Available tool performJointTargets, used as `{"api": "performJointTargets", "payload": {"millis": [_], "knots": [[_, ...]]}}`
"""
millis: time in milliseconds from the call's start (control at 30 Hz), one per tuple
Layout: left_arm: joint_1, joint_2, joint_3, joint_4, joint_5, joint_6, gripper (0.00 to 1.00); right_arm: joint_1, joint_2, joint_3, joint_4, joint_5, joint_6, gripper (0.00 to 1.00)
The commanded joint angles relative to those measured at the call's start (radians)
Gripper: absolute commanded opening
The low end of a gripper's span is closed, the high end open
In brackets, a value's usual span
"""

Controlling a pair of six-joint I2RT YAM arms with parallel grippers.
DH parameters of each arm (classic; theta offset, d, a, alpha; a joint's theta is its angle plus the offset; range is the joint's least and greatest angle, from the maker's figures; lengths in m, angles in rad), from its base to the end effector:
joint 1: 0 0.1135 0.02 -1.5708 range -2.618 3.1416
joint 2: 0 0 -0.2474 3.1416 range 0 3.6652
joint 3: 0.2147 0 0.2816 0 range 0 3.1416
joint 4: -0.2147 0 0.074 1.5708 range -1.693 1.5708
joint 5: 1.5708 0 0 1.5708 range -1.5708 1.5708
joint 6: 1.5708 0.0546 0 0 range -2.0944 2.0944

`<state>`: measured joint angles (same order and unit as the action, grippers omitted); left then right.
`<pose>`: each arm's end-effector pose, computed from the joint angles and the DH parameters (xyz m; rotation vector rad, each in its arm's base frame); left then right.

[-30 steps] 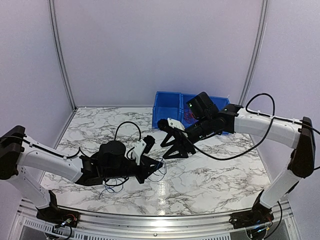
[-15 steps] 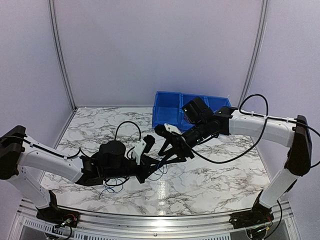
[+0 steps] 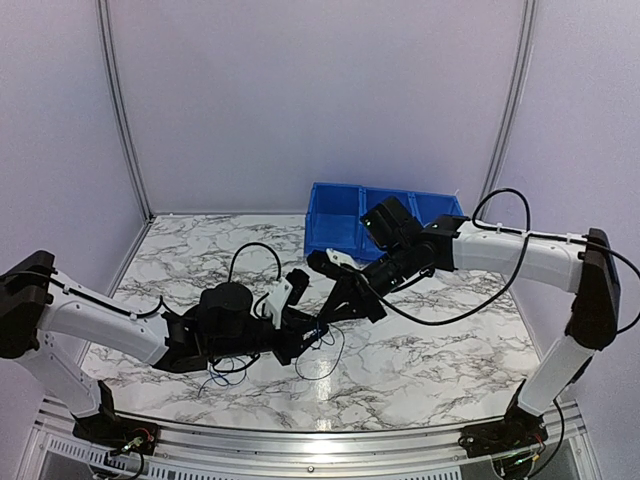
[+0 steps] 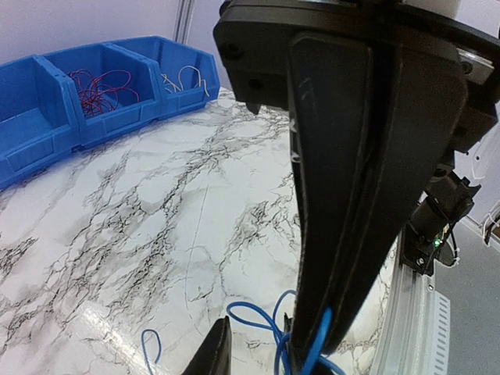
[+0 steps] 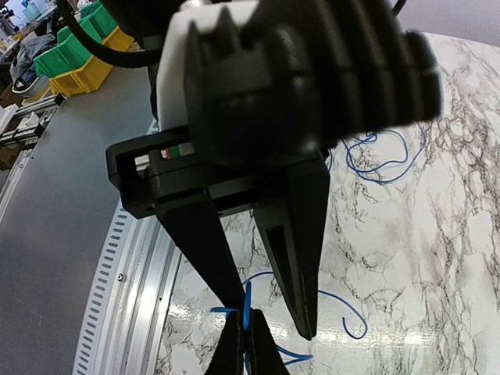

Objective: Untangle the cables

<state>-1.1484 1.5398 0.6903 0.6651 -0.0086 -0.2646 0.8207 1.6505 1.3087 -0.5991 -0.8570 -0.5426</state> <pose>0.1503 -0.3332 0.1702 0.7936 1.6931 -1.0023 0.2314 0.3088 0.2357 -1.7795 1.6295 1.1874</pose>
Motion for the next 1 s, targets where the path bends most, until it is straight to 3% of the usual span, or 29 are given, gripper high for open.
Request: {"api": "performJointTargets", "payload": {"millis": [0, 133, 200, 300, 400, 600, 900, 967], "knots": [[-0.005, 0.049, 0.012, 0.044, -0.059, 0.001, 0.26, 0.009, -0.056, 0.010, 0.031, -0.029, 0.025, 0.00], [-0.005, 0.087, 0.027, 0.045, -0.047, 0.001, 0.06, 0.008, -0.074, -0.006, 0.039, -0.024, 0.035, 0.03], [-0.005, 0.092, 0.031, 0.050, -0.045, -0.003, 0.01, 0.009, -0.071, -0.016, 0.046, -0.016, 0.039, 0.03], [-0.005, 0.081, 0.024, 0.061, -0.048, -0.003, 0.00, 0.008, -0.061, -0.026, 0.052, 0.003, 0.038, 0.02], [-0.005, 0.050, 0.008, 0.067, -0.064, 0.006, 0.00, 0.009, -0.056, -0.025, 0.047, 0.011, 0.039, 0.22], [-0.005, 0.013, -0.014, 0.068, -0.052, 0.020, 0.00, 0.009, -0.057, -0.008, 0.049, 0.016, 0.056, 0.32], [-0.005, 0.033, 0.002, 0.068, -0.021, 0.005, 0.00, 0.009, -0.021, 0.026, 0.045, -0.004, 0.082, 0.26], [-0.005, 0.036, 0.003, 0.068, -0.020, 0.004, 0.00, 0.008, -0.016, 0.032, 0.047, -0.012, 0.087, 0.16]]}}
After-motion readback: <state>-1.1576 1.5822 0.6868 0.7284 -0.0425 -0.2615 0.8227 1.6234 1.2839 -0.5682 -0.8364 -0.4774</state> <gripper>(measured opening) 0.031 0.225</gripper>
